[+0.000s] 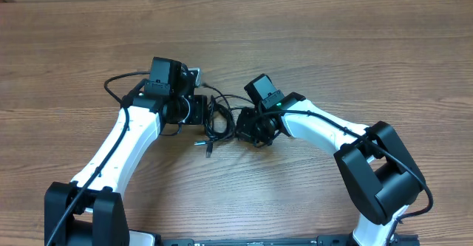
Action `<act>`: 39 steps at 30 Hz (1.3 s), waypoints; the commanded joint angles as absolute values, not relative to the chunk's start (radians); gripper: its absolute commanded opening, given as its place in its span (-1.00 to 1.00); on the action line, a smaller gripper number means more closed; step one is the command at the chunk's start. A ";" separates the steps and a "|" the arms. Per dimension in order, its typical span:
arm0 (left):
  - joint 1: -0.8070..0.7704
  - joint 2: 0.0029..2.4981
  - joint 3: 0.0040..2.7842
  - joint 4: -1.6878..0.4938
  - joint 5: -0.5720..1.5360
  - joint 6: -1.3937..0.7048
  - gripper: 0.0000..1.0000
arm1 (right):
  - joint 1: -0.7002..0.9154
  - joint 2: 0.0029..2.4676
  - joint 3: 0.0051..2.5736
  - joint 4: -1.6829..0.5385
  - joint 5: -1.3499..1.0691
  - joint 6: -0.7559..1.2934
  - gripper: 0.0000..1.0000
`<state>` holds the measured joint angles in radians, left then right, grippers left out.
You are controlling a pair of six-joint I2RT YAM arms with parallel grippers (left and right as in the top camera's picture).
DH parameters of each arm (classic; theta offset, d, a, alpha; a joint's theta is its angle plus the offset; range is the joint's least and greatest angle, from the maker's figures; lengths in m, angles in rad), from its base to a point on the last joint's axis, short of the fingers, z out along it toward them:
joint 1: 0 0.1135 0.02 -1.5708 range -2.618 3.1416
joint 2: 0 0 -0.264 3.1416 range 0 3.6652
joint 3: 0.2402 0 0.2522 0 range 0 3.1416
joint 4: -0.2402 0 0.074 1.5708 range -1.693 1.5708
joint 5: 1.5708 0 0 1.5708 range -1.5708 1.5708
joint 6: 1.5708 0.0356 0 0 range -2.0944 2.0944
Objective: Untangle cables
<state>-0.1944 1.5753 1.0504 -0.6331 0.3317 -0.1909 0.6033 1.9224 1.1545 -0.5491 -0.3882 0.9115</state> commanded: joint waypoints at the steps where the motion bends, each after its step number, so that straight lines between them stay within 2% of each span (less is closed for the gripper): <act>1: -0.184 1.558 1.073 -0.646 0.276 -0.221 -0.92 | 0.590 1.945 1.132 -0.557 -0.379 0.868 -0.93; 6: -0.184 1.578 1.068 -0.689 0.242 -0.249 -0.92 | 0.541 1.944 1.160 -0.664 -0.414 0.779 -0.92; 9: -0.186 1.611 1.068 -0.695 0.244 -0.252 -0.91 | 0.514 1.944 1.193 -0.735 -0.454 0.640 -0.93; 14: -0.186 1.674 1.068 -0.695 0.241 -0.249 -0.49 | 0.508 1.944 1.209 -0.740 -0.504 0.593 -0.82; 15: -0.186 1.683 1.068 -0.695 0.235 -0.248 -0.32 | 0.508 1.944 1.209 -0.730 -0.503 0.593 -0.77; 17: -0.186 1.697 1.068 -0.701 0.237 -0.247 -0.22 | 0.510 1.944 1.209 -0.711 -0.503 0.593 -0.63; 22: -0.200 1.699 1.073 -0.706 0.349 -0.169 -0.30 | 0.510 1.944 1.208 -0.672 -0.492 0.595 -0.57; 27: -0.237 1.699 1.078 -0.680 0.369 -0.208 -0.31 | 0.474 1.944 1.208 -0.689 -0.439 0.608 -0.57; 33: -0.313 1.700 1.078 -0.597 0.255 -0.341 -0.38 | 0.363 1.944 1.203 -0.735 -0.443 0.607 -0.57; 39: -0.389 1.717 1.078 -0.568 0.172 -0.397 -0.38 | 0.347 1.944 1.200 -0.757 -0.446 0.593 -0.56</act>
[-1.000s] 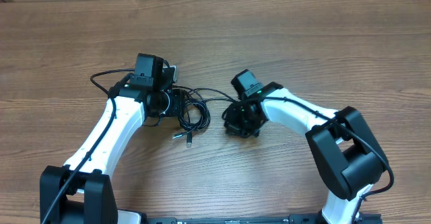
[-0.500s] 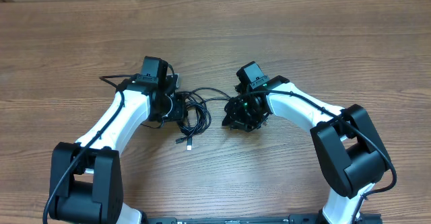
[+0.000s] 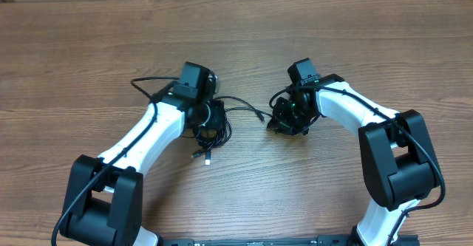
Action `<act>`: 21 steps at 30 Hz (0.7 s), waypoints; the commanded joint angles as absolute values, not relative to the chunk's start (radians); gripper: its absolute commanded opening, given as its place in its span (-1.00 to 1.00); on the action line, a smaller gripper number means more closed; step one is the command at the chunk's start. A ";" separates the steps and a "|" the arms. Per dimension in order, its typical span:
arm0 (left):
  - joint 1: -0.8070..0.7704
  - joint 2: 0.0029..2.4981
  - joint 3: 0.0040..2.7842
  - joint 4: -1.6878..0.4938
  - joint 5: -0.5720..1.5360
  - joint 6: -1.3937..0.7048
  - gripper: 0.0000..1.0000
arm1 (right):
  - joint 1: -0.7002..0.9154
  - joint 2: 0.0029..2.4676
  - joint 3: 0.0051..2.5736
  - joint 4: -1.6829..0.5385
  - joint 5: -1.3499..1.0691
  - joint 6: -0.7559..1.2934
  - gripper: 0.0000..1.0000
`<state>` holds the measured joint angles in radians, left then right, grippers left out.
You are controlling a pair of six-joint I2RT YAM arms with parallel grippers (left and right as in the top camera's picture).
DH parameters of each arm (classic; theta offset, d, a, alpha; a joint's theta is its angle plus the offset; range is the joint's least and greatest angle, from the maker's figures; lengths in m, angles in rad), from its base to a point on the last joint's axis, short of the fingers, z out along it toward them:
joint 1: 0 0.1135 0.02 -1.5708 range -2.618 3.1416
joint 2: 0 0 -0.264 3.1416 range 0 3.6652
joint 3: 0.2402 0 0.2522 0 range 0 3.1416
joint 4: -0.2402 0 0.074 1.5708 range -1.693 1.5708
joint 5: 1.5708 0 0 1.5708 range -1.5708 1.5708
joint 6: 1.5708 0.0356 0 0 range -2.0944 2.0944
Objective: Untangle cables
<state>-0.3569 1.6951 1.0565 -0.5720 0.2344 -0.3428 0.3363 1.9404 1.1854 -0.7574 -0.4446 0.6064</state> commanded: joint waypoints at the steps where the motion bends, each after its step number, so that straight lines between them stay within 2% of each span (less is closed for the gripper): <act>1: -0.405 1.726 1.078 -0.568 0.160 -0.397 -0.37 | 0.348 1.944 1.199 -0.757 -0.447 0.593 -0.56; 14: -0.521 1.773 1.087 -0.580 -0.046 -0.397 -0.22 | 0.348 1.944 1.199 -0.746 -0.446 0.592 -0.54; 21: -0.522 1.771 1.188 -0.712 -0.087 -0.397 -0.14 | 0.348 1.944 1.199 -0.739 -0.446 0.592 -0.53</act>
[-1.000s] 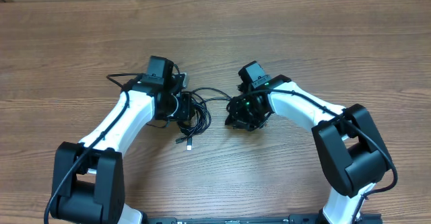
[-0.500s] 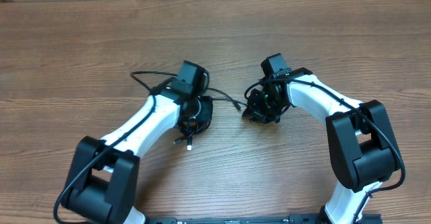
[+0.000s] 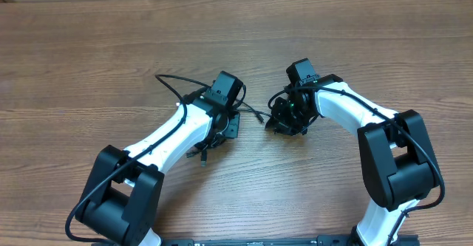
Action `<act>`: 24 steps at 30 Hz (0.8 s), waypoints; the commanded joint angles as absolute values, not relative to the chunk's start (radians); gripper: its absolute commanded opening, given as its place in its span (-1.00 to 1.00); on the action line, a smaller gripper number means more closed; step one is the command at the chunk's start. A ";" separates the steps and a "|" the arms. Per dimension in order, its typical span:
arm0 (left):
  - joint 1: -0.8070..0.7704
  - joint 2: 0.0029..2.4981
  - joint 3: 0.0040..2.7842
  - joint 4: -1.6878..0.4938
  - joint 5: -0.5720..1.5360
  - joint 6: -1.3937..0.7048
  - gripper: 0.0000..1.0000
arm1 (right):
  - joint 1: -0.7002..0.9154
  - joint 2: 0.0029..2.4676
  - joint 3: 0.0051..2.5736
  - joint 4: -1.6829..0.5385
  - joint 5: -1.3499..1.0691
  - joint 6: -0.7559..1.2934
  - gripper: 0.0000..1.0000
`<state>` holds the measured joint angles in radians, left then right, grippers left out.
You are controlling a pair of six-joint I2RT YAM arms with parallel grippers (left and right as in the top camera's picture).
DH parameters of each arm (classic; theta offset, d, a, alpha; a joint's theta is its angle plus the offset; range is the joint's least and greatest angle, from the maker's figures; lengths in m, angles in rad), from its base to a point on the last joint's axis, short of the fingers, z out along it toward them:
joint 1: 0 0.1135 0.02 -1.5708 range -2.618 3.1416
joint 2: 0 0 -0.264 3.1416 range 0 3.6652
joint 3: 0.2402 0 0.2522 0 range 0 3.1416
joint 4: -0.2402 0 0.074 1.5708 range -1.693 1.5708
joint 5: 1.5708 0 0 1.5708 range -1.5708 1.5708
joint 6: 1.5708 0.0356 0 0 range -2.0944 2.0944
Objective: Untangle cables
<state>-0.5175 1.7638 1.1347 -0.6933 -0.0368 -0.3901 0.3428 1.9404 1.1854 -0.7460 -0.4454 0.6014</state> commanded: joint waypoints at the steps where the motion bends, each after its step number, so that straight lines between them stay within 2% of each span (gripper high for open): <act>1: -0.524 1.771 1.197 -0.725 -0.095 -0.398 -0.12 | 0.348 1.944 1.199 -0.739 -0.446 0.592 -0.53; 5: -0.524 1.771 1.213 -0.756 -0.141 -0.409 -0.05 | 0.348 1.944 1.199 -0.739 -0.445 0.592 -0.52; 14: -0.527 1.784 1.212 -0.808 -0.094 -0.407 -0.21 | 0.348 1.944 1.199 -0.739 -0.445 0.592 -0.52; 24: -0.532 1.871 1.212 -0.843 -0.076 -0.392 -0.18 | 0.348 1.944 1.199 -0.743 -0.446 0.570 -0.51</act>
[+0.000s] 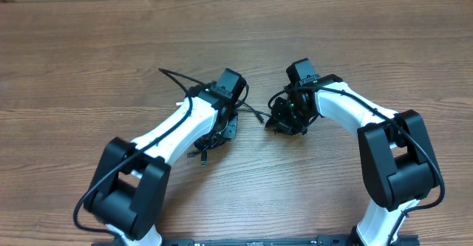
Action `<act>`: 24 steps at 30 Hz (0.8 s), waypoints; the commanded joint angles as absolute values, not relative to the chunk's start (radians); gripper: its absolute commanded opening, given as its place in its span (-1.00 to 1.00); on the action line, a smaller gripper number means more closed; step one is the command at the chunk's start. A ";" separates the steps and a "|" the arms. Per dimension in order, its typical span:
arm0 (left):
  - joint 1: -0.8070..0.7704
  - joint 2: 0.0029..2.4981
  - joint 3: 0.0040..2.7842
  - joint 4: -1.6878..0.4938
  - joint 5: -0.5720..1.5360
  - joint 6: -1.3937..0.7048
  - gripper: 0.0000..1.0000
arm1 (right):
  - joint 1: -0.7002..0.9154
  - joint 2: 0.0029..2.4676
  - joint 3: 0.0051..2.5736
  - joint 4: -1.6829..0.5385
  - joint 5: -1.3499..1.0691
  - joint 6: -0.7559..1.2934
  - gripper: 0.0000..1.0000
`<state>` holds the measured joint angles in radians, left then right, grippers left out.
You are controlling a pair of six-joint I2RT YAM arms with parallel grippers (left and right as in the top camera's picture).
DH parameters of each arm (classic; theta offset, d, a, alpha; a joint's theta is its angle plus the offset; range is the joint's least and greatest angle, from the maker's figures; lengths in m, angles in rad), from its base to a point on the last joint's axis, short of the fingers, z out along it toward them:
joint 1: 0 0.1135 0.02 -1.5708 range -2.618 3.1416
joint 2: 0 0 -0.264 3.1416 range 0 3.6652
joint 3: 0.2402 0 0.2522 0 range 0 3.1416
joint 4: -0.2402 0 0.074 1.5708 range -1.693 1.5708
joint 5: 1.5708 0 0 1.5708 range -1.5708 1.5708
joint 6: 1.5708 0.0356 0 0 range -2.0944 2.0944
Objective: Untangle cables
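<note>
A black cable bundle (209, 141) lies on the wooden table (355, 32), partly hidden under my left gripper (226, 125), which sits low over its right side. One thin cable runs from the bundle to a free plug end (261, 117). That plug lies just left of my right gripper (283, 122), which points down at the table. Another plug end (203, 157) pokes out below the bundle. Both sets of jaws are hidden by the wrists from above.
Each arm's own black lead loops above its wrist: the left arm's lead (177, 77) and the right arm's lead (275, 97). The left arm stretches diagonally from the front left.
My left wrist has shifted slightly right and its arm has swung a bit further across. The bundle, the free plug and the right arm are where they were.
Both grippers first met at the tangle in the middle. Then the right one stood further right, with a thin cable drawn out toward it, and has stayed there. The left gripper has moved rightward over the bundle at each moment since.
</note>
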<state>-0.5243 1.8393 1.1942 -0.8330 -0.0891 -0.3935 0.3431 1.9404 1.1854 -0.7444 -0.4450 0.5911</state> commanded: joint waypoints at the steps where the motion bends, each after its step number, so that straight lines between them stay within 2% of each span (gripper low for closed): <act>1: -0.532 1.877 1.212 -0.846 -0.075 -0.380 -0.17 | 0.348 1.944 1.199 -0.743 -0.446 0.570 -0.51; 3: -0.532 1.885 1.212 -0.848 -0.073 -0.369 -0.24 | 0.348 1.944 1.199 -0.739 -0.446 0.570 -0.51; 6: -0.532 1.884 1.214 -0.848 -0.072 -0.362 -0.74 | 0.348 1.944 1.199 -0.739 -0.446 0.570 -0.51; 9: -0.532 1.884 1.234 -0.865 -0.078 -0.326 -0.92 | 0.348 1.944 1.199 -0.739 -0.446 0.570 -0.51; 14: -0.519 1.883 1.327 -0.970 -0.193 -0.319 -0.92 | 0.348 1.944 1.199 -0.739 -0.447 0.570 -0.50; 19: -0.505 1.883 1.408 -1.048 -0.189 -0.344 -0.92 | 0.348 1.944 1.199 -0.739 -0.458 0.564 -0.51; 21: -0.497 1.883 1.443 -1.058 -0.149 -0.332 -0.92 | 0.348 1.944 1.199 -0.732 -0.521 0.505 -0.53; 24: -0.470 1.883 1.481 -1.042 0.044 -0.242 -0.92 | 0.348 1.944 1.199 -0.712 -0.654 0.398 -0.53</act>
